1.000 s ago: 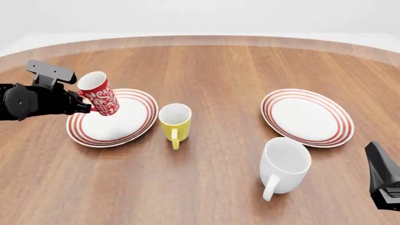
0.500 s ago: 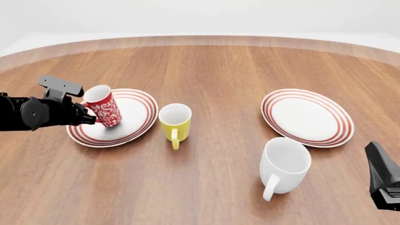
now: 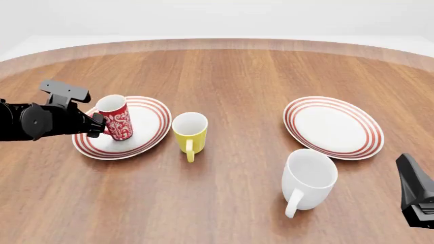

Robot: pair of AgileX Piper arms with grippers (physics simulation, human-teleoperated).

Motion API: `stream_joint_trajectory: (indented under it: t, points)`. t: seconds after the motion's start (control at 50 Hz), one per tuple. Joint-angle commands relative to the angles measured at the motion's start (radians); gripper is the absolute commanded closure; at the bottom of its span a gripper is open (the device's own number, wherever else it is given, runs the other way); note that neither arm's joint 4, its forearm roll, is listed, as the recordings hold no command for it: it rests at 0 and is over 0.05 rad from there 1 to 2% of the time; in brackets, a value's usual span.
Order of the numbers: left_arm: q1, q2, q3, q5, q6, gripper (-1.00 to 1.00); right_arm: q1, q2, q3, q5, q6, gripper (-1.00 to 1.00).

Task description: Put the red mug on the left plate.

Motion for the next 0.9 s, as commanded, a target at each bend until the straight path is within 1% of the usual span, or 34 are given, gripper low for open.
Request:
stream_joint_trajectory:
  t: [0.02, 0.1, 0.18, 0.2, 0.28, 0.32, 0.36, 0.42, 0.46, 0.48, 0.5, 0.52, 0.54, 0.56, 0.6, 0.62, 0.64, 0.66, 0.68, 0.7, 0.72, 0.78, 0.84, 0.9]
  points:
    - [-0.003, -0.062, 0.020, 0.040, -0.026, -1.00, 0.000, 0.000, 0.000, 0.000, 0.000, -1.00]
    - [0.000, -0.089, 0.036, 0.058, -0.019, -1.00, 0.000, 0.000, 0.000, 0.000, 0.000, -1.00]
    - [-0.003, -0.127, 0.053, 0.079, -0.031, -1.00, 0.000, 0.000, 0.000, 0.000, 0.000, -1.00]
    - [-0.001, -0.140, 0.074, 0.079, -0.028, -1.00, 0.000, 0.000, 0.000, 0.000, 0.000, -1.00]
    - [-0.005, -0.202, 0.100, 0.099, -0.034, -1.00, 0.000, 0.000, 0.000, 0.000, 0.000, -1.00]
    - [-0.036, -0.298, 0.128, 0.127, -0.062, -1.00, 0.000, 0.000, 0.000, 0.000, 0.000, -1.00]
    - [-0.057, -0.356, 0.149, 0.143, -0.079, -1.00, 0.000, 0.000, 0.000, 0.000, 0.000, -1.00]
    - [-0.059, -0.393, 0.176, 0.140, -0.051, -1.00, 0.000, 0.000, 0.000, 0.000, 0.000, -1.00]
    - [-0.074, -0.438, 0.187, 0.147, -0.061, -1.00, 0.000, 0.000, 0.000, 0.000, 0.000, -1.00]
    - [-0.088, -0.482, 0.193, 0.162, -0.054, -1.00, 0.000, 0.000, 0.000, 0.000, 0.000, -1.00]
    - [-0.101, -0.492, 0.197, 0.174, -0.059, -1.00, 0.000, 0.000, 0.000, 0.000, 0.000, -1.00]
    - [-0.148, -0.531, 0.216, 0.199, -0.071, -1.00, 0.000, 0.000, 0.000, 0.000, 0.000, -1.00]
    - [-0.153, -0.549, 0.213, 0.207, -0.080, -1.00, 0.000, 0.000, 0.000, 0.000, 0.000, -1.00]
    - [-0.158, -0.579, 0.208, 0.218, -0.073, -1.00, 0.000, 0.000, 0.000, 0.000, 0.000, -1.00]
    - [-0.188, -0.647, 0.204, 0.252, -0.087, -1.00, 0.000, 0.000, 0.000, 0.000, 0.000, -1.00]
    - [-0.188, -0.667, 0.207, 0.254, -0.075, -1.00, 0.000, 0.000, 0.000, 0.000, 0.000, -1.00]
    - [-0.202, -0.689, 0.211, 0.265, -0.082, -1.00, 0.000, 0.000, 0.000, 0.000, 0.000, -1.00]
    - [-0.179, -0.705, 0.217, 0.246, -0.035, -1.00, 0.000, 0.000, 0.000, 0.000, 0.000, -1.00]
    - [-0.218, -0.754, 0.229, 0.272, -0.095, -1.00, 0.000, 0.000, 0.000, 0.000, 0.000, -1.00]
    - [-0.215, -0.767, 0.250, 0.266, -0.079, -1.00, 0.000, 0.000, 0.000, 0.000, 0.000, -1.00]
    - [-0.222, -0.781, 0.256, 0.271, -0.089, -1.00, 0.000, 0.000, 0.000, 0.000, 0.000, -1.00]
    - [-0.205, -0.846, 0.269, 0.289, -0.071, -1.00, 0.000, 0.000, 0.000, 0.000, 0.000, -1.00]
    - [-0.210, -0.909, 0.282, 0.316, -0.079, -1.00, 0.000, 0.000, 0.000, 0.000, 0.000, -1.00]
    - [-0.220, -1.028, 0.307, 0.382, -0.094, -1.00, 0.000, 0.000, 0.000, 0.000, 0.000, -1.00]
